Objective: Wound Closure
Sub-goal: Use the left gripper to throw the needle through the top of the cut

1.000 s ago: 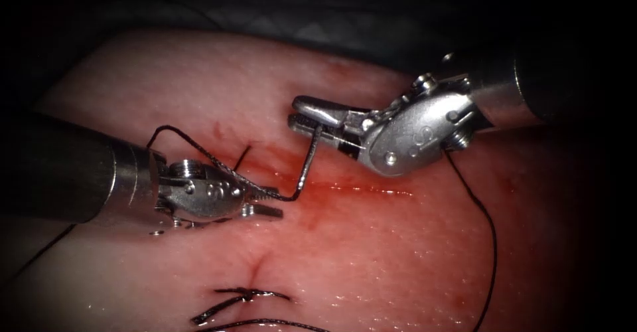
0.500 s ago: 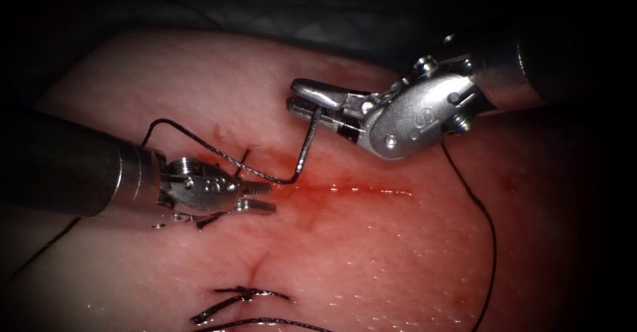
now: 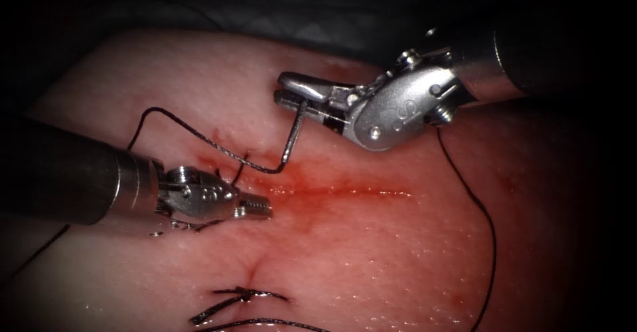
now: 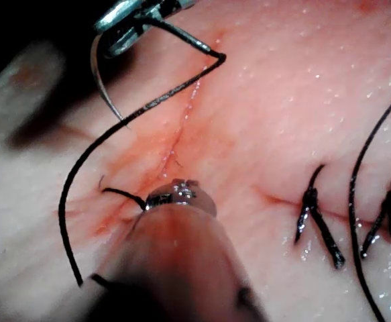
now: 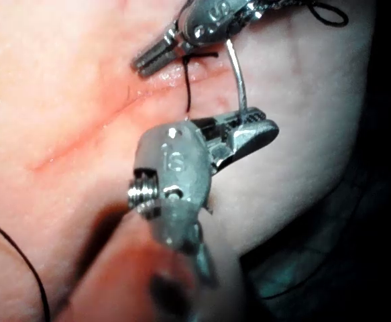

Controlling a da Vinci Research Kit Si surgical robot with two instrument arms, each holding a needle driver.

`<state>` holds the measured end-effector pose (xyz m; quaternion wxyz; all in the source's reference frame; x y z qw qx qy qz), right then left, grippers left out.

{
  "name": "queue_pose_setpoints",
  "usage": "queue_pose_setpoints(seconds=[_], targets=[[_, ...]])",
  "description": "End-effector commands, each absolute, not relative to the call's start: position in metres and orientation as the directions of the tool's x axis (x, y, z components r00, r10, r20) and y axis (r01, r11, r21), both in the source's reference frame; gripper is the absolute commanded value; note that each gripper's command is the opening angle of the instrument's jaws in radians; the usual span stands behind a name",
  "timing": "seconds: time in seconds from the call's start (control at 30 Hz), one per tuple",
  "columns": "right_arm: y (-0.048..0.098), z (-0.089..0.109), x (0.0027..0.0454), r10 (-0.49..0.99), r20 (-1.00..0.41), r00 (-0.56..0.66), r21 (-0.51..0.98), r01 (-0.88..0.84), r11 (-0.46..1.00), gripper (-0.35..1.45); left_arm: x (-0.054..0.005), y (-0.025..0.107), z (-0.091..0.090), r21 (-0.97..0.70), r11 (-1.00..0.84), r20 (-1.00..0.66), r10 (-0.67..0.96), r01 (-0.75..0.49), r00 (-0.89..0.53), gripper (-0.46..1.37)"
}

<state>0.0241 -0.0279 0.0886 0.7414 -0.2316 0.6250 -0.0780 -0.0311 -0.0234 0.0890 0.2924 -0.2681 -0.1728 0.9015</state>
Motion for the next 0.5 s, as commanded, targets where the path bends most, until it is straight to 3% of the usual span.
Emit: queue_pose_setpoints(seconds=[0.03,0.5], targets=[[-0.0280,0.0890,0.0241,-0.392,-0.896,0.207,-0.428,-0.175,0.886,-0.35,-0.0312,-0.0235,0.0892,-0.474,-0.769,-0.375,0.617,-0.428,-0.692,-0.11],[-0.0285,0.0909,0.0241,-0.340,-0.908,0.244,-0.380,-0.136,0.915,-0.35,-0.0303,-0.0241,0.0905,-0.506,-0.752,-0.355,0.628,-0.422,-0.692,-0.10]])
